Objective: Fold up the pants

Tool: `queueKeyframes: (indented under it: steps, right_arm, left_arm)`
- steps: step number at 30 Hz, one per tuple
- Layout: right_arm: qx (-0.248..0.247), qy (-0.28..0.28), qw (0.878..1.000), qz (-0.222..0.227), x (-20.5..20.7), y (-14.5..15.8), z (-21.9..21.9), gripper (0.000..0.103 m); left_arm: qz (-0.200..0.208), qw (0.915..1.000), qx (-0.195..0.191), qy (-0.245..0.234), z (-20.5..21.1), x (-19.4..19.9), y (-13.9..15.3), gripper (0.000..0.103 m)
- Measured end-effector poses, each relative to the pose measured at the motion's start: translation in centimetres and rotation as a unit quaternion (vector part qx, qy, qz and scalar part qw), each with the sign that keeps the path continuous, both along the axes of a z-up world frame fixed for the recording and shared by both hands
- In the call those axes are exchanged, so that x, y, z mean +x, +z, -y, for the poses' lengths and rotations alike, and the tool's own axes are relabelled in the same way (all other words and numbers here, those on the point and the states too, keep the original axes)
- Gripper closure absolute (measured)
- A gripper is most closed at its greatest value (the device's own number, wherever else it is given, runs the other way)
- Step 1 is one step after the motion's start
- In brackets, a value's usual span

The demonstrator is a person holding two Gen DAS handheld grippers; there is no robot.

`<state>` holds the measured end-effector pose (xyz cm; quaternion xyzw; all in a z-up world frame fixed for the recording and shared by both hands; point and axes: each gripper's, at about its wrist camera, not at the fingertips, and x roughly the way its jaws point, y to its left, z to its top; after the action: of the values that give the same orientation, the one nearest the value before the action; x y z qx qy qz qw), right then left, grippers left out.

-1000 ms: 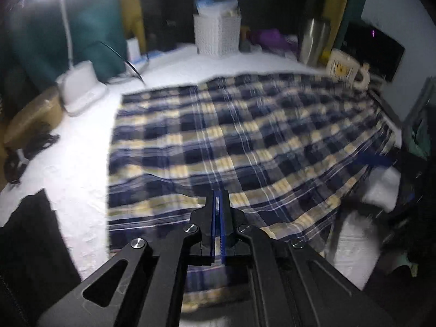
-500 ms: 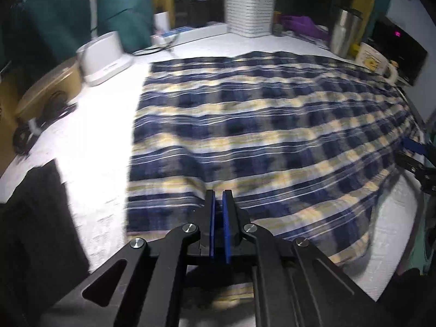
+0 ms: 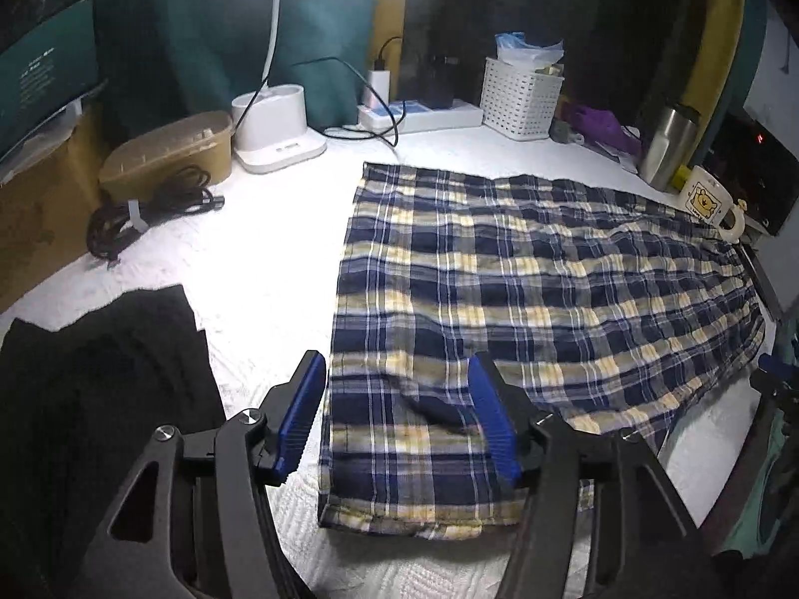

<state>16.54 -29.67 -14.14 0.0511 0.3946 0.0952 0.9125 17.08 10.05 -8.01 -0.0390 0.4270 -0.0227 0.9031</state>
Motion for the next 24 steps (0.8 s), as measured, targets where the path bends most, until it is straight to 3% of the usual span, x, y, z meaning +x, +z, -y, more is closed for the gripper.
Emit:
queueKeyframes:
  steps: [8, 19, 22, 24]
  right_arm:
    - [0.006, -0.013, 1.0, -0.003, 0.2, -0.3, 0.9, 0.01]
    - [0.01, -0.01, 1.0, -0.007, 0.2, -0.6, 0.7, 0.01]
    - [0.012, -0.014, 1.0, -0.006, 0.2, -0.8, 1.0, 0.01]
    - [0.014, -0.017, 1.0, -0.006, 0.1, -0.8, 1.3, 0.01]
  left_arm:
    - [-0.025, 0.9996, -0.008, 0.008, 0.2, -1.1, -1.6, 0.044]
    - [-0.013, 0.9946, -0.014, -0.102, 9.6, -0.8, -1.0, 0.044]
    - [-0.027, 0.9914, 0.002, -0.128, 11.8, -1.2, -2.1, 0.044]
    - [-0.043, 0.9882, 0.039, -0.142, 13.2, -1.6, -3.4, 0.042]
